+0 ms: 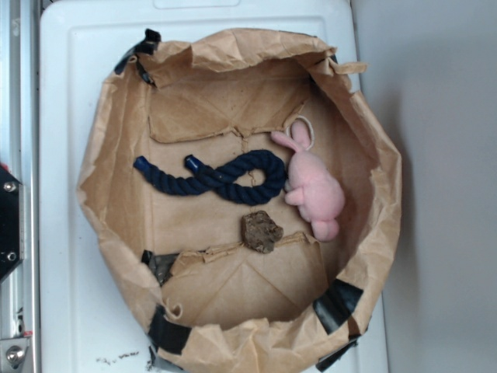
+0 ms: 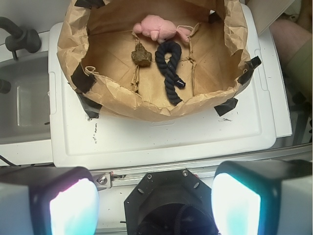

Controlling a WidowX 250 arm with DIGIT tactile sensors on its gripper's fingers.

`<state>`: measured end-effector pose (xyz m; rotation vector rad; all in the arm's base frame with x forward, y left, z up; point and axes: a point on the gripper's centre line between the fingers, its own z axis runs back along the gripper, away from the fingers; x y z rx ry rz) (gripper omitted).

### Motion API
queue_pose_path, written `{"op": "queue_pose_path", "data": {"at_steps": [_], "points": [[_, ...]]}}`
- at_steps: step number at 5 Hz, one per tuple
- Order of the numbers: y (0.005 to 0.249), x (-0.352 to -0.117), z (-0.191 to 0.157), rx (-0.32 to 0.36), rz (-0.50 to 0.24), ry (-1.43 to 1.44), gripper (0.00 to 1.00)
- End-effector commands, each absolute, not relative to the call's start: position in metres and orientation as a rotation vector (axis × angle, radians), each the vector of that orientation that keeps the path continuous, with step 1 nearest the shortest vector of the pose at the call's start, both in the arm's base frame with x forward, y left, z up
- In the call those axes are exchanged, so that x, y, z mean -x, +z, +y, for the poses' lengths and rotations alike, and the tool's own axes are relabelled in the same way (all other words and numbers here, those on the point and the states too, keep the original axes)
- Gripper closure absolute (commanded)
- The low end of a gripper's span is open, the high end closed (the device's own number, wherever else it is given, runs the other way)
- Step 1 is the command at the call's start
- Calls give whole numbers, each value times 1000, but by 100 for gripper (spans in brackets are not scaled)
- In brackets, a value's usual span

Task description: Grab the blue rope.

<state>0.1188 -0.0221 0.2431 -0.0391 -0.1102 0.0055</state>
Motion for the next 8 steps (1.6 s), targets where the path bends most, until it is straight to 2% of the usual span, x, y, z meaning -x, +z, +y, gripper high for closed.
{"op": "queue_pose_path", "data": {"at_steps": [1,6,7,8], "points": [[243,-119,-22,39,-110,6,0],[243,-119,-22,39,-110,6,0],[240,-143,-14,20,-99,13,0],[236,-157,-12,12,-103,-9,0]]}}
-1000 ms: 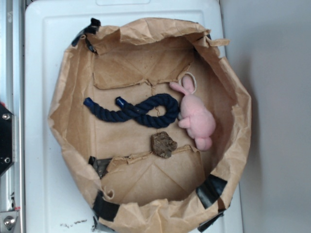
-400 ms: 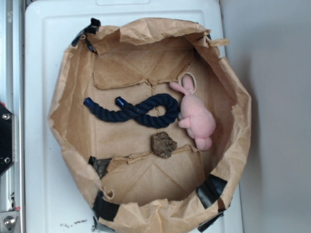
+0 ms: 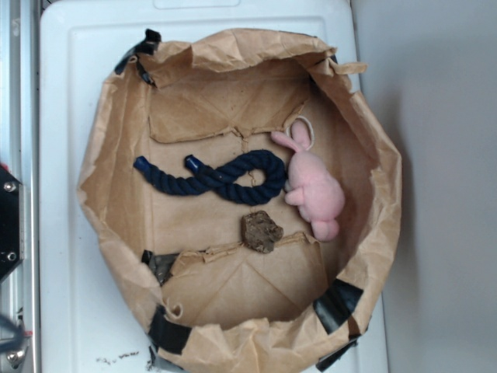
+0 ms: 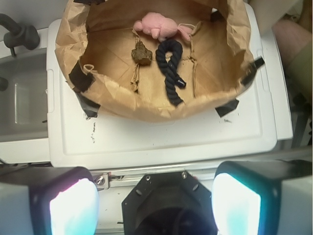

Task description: Grab the blue rope.

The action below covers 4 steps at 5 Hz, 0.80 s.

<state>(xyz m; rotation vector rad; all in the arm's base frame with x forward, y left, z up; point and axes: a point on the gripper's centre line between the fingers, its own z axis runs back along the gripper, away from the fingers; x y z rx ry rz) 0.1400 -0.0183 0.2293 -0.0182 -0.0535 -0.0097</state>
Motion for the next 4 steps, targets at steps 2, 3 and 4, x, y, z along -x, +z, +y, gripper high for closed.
{"op": "queue_pose_path", "data": {"at_steps": [2,3,4], "points": [[213,-183,-20,-7,-114,-246,0],[205,-194,-21,27,-126,-348,0],[211,-192,-27,90,-186,-455,0]]}}
